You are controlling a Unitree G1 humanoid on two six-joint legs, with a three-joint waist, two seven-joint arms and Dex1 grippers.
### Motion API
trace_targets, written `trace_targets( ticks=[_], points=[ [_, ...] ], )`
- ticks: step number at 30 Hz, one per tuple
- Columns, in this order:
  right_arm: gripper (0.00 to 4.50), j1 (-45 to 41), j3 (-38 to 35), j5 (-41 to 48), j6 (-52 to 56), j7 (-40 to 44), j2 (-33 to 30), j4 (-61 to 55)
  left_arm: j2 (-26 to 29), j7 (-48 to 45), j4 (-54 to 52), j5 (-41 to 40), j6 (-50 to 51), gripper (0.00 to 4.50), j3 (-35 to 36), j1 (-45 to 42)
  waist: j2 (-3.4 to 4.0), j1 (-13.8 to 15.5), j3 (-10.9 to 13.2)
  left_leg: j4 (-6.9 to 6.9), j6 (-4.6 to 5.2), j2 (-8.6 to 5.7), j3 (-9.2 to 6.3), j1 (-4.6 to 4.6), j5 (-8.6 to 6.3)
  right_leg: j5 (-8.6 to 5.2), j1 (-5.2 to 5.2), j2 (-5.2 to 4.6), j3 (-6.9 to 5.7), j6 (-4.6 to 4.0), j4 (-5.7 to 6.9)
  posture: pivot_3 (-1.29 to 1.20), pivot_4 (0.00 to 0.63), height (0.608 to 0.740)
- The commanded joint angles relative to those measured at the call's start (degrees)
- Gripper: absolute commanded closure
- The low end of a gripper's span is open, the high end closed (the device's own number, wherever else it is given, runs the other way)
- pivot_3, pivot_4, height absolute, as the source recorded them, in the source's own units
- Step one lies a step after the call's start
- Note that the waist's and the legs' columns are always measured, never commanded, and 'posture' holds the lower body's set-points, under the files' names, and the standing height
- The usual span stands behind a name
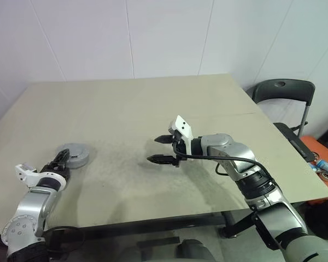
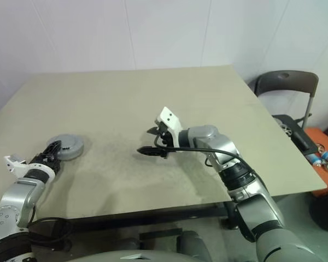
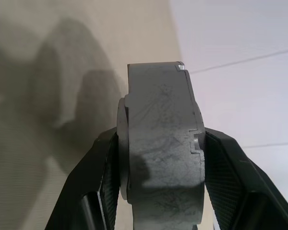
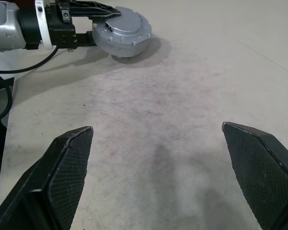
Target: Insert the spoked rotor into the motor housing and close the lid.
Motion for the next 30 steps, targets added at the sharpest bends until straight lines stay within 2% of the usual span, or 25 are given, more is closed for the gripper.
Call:
trace_targets(
  ticks=[1, 16, 17, 18, 23, 30],
  points=[
    [0.00, -0.56, -1.76, -0.70, -1.13, 0.72, 0.37, -0.96, 0.31, 1.89, -0.71, -1.16, -0.74, 2.37, 2.47, -2.12, -0.01, 0.06, 0.00, 0.00, 0.00, -0.05, 0.00, 0.00, 0.00, 0.00, 0.00, -0.07, -0.02, 0.00, 0.01, 0.00, 0.000, 0.740],
    [0.00, -0.87, -2.63, -2.44, -0.67, 1.72, 0.55, -0.31, -1.76, 6.19, -0.64, -1.47, 0.24, 2.37, 2.91, -1.36, -0.01, -0.01, -0.01, 0.00, 0.00, -0.22, 0.00, 0.04, 0.00, 0.00, 0.03, -0.26, -0.05, 0.00, 0.06, 0.00, 0.000, 0.740],
    [0.00, -0.72, -2.72, -2.35, -0.47, 1.69, 0.55, -0.59, -1.79, 6.18, -1.14, -1.87, 0.78, 1.66, 2.70, -0.99, -0.01, -0.01, -0.01, 0.00, 0.00, -0.22, 0.00, 0.04, 0.00, 0.00, 0.03, -0.26, -0.05, 0.00, 0.06, 0.00, 0.000, 0.740],
    [0.00, -0.60, -2.76, -2.33, -0.38, 1.65, 0.53, -0.77, -1.81, 6.56, -1.45, -1.86, 0.97, 1.50, 2.60, -0.76, -0.01, -0.01, -0.01, 0.00, 0.00, -0.23, 0.00, 0.04, 0.00, 0.00, 0.03, -0.26, -0.05, 0.00, 0.06, 0.00, 0.000, 0.740],
    [0.00, -0.14, -2.73, -2.58, -0.70, 1.61, 0.30, -1.08, -2.39, 8.71, -3.59, -2.12, 1.63, 0.03, 2.13, 0.03, -0.02, 0.00, -0.02, 0.00, 0.00, -0.25, 0.00, 0.04, 0.00, 0.00, 0.03, -0.29, -0.04, 0.00, 0.06, 0.00, 0.000, 0.740],
    [0.00, -0.56, -2.89, -3.64, -2.01, 1.81, 0.33, -0.08, -4.49, 13.99, -10.15, -2.22, 2.77, 0.03, -0.72, 3.74, -0.02, 0.03, -0.02, 0.00, 0.00, -0.25, 0.00, 0.06, 0.00, 0.00, 0.05, -0.29, -0.04, 0.00, 0.07, 0.00, 0.000, 0.740]
  ],
)
